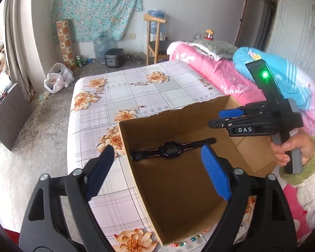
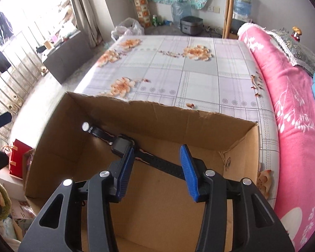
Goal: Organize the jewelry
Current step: 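Open the right gripper to release the smartwatch and withdraw, then move the right gripper back toward the multicoloured bead bracelet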
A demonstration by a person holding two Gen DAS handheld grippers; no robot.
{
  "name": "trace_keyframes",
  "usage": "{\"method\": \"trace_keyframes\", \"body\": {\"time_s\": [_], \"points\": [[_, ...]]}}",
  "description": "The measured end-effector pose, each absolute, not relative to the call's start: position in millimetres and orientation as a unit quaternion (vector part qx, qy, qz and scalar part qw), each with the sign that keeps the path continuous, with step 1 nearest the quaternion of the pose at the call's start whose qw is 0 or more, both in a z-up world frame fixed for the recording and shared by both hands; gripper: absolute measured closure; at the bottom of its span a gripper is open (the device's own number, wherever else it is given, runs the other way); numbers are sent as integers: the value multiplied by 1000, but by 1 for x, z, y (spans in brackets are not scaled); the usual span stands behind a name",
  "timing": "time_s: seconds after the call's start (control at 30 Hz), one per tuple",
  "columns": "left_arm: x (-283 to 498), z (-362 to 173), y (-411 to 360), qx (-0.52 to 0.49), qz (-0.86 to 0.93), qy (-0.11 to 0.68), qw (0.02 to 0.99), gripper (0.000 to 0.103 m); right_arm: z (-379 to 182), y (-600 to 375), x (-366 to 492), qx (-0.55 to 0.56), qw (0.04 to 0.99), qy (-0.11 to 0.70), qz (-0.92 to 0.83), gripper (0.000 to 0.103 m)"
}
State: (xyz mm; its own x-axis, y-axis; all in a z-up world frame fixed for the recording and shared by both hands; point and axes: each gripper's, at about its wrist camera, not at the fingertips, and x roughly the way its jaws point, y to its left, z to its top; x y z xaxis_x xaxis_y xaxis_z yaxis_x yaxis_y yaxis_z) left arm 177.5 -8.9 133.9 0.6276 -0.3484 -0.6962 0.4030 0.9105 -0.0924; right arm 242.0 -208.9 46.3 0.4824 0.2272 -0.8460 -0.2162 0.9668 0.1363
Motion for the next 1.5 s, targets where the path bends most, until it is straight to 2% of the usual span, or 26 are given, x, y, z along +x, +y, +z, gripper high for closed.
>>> {"method": "trace_keyframes", "body": {"time_s": [0.1, 0.27, 0.43, 0.5, 0.77, 0.9, 1.07, 1.17, 1.3, 1.5], "points": [[156, 137, 6, 14, -196, 372, 907, 17, 61, -205, 223, 13, 876, 466, 126, 55], [128, 124, 34, -36, -166, 365, 915, 15, 87, -191, 176, 13, 907, 405, 112, 36], [102, 102, 47, -70, -130, 367, 918, 15, 100, -173, 125, 8, 931, 352, 98, 11], [96, 91, 49, -75, -129, 374, 915, 15, 99, -169, 107, 11, 936, 341, 90, 7], [62, 43, 51, -97, -119, 388, 909, 15, 69, -160, 37, 17, 943, 330, 39, 7], [48, 27, 56, -119, -117, 384, 908, 8, 44, -163, 12, 1, 938, 345, 12, 7], [44, 14, 65, -151, -133, 391, 898, 8, 7, -164, -2, -53, 924, 378, -27, 7], [45, 9, 67, -156, -136, 393, 896, 8, -6, -164, -14, -75, 924, 371, -53, 7], [46, 6, 64, -144, -146, 391, 897, 8, -8, -167, -33, -15, 944, 331, 4, 7], [55, -5, 36, -41, -116, 407, 905, 8, -26, -170, -18, 53, 925, 375, 11, 7]]}}
